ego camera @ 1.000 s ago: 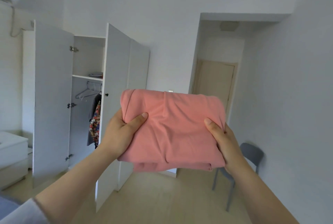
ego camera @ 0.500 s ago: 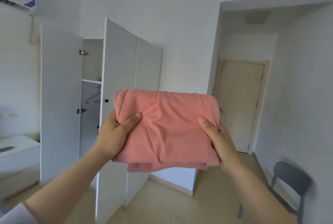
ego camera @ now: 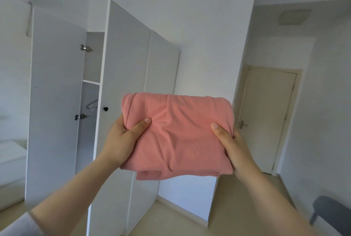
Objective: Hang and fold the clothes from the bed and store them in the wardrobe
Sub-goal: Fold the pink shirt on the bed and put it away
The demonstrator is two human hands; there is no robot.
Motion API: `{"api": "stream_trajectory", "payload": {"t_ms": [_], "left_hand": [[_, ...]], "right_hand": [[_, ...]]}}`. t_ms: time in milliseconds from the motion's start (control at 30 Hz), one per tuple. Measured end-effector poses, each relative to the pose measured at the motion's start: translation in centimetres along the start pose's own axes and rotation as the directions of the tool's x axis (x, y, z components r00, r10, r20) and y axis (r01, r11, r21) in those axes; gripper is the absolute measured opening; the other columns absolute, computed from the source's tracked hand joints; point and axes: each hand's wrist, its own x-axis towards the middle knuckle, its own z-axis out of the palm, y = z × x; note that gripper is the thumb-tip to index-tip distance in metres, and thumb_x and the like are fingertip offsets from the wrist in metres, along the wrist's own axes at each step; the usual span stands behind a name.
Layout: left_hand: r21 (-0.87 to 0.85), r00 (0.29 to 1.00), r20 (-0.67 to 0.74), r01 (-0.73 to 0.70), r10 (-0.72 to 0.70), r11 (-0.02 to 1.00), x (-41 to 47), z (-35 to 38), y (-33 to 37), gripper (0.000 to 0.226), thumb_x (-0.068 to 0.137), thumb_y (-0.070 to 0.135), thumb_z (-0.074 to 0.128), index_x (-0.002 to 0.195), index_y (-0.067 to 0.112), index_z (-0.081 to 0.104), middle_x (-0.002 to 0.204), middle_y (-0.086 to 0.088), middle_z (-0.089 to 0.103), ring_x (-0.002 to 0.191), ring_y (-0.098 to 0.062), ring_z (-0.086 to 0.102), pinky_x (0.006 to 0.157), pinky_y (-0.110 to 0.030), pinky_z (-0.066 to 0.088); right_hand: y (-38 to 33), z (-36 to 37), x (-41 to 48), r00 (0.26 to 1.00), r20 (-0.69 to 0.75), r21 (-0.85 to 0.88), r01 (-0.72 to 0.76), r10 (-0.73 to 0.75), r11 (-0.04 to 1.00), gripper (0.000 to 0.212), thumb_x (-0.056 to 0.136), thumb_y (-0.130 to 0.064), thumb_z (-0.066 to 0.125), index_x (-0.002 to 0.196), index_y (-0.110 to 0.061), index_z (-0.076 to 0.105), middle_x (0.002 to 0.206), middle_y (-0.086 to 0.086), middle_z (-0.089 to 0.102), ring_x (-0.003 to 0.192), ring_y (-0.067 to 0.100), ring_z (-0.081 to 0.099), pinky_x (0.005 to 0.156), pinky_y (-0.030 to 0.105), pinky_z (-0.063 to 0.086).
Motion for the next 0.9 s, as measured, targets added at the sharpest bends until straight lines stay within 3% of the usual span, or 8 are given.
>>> {"api": "stream_trajectory", "payload": {"t_ms": [100, 200, 400, 567, 767, 900], "left_hand": [[0.034, 1.0, -0.025, 0.009, -0.009, 0.999, 2.6, 0.5, -2.4, 0.03, 0.08, 0.042, 0.073, 0.107, 0.027, 0.067, 0.093, 0.019, 0.073, 0.082, 0.006, 0.066, 0.063, -0.007, 0.046], [0.081, 0.997, -0.073, 0.015, -0.009, 0.997, 5.3, 1.2, -4.5, 0.029, 0.077, 0.047, 0.073, 0.101, 0.032, 0.065, 0.089, 0.028, 0.07, 0.08, 0.01, 0.065, 0.061, -0.006, 0.044], [0.164, 0.971, -0.24, 0.039, 0.002, 0.986, 9.8, 2.0, -8.5, 0.04, 0.069, 0.052, 0.075, 0.101, 0.028, 0.068, 0.089, 0.021, 0.072, 0.081, 0.003, 0.067, 0.071, -0.023, 0.049], [0.261, 0.93, -0.365, 0.061, 0.04, 0.963, 13.0, 2.2, -10.3, 0.02, 0.076, 0.043, 0.075, 0.091, 0.033, 0.066, 0.083, 0.028, 0.07, 0.076, 0.009, 0.065, 0.066, -0.018, 0.046], [0.385, 0.864, -0.493, 0.115, 0.099, 0.916, 15.1, -1.0, -12.1, 0.018, 0.078, 0.041, 0.074, 0.089, 0.034, 0.062, 0.084, 0.017, 0.069, 0.071, 0.014, 0.062, 0.055, -0.005, 0.044], [0.433, 0.821, -0.553, 0.139, 0.14, 0.89, 16.6, -4.9, -13.4, 0.019, 0.079, 0.04, 0.073, 0.092, 0.032, 0.063, 0.089, 0.014, 0.069, 0.076, 0.005, 0.065, 0.063, -0.013, 0.046]], "right_hand": [[2.8, 0.6, 3.5, 1.0, 0.025, 0.021, -0.016, 0.015, 1.0, 0.06, 0.061, -0.068, 0.072, 0.113, -0.04, 0.062, 0.11, -0.016, 0.071, 0.101, 0.004, 0.068, 0.086, 0.029, 0.052], [5.7, 1.2, 7.4, 0.998, 0.068, 0.042, -0.005, 0.002, 0.999, 0.059, 0.061, -0.068, 0.07, 0.113, -0.04, 0.062, 0.108, -0.019, 0.071, 0.098, 0.001, 0.068, 0.083, 0.025, 0.05], [11.2, 2.9, 16.1, 0.978, 0.207, 0.115, 0.0, -0.025, 0.993, 0.053, 0.066, -0.062, 0.07, 0.113, -0.038, 0.062, 0.108, -0.02, 0.071, 0.099, 0.0, 0.067, 0.082, 0.022, 0.05], [14.9, 5.5, 22.8, 0.94, 0.336, 0.181, -0.007, -0.055, 0.983, 0.062, 0.06, -0.068, 0.07, 0.114, -0.039, 0.062, 0.108, -0.021, 0.071, 0.099, -0.001, 0.067, 0.082, 0.022, 0.05], [18.8, 12.2, 27.7, 0.887, 0.451, 0.277, -0.03, -0.103, 0.96, 0.061, 0.062, -0.066, 0.07, 0.115, -0.035, 0.063, 0.11, -0.019, 0.071, 0.101, 0.001, 0.067, 0.086, 0.025, 0.05], [20.2, 18.2, 30.1, 0.85, 0.506, 0.319, -0.028, -0.145, 0.947, 0.061, 0.063, -0.066, 0.069, 0.115, -0.034, 0.063, 0.109, -0.019, 0.071, 0.1, 0.0, 0.067, 0.085, 0.023, 0.049]]}}
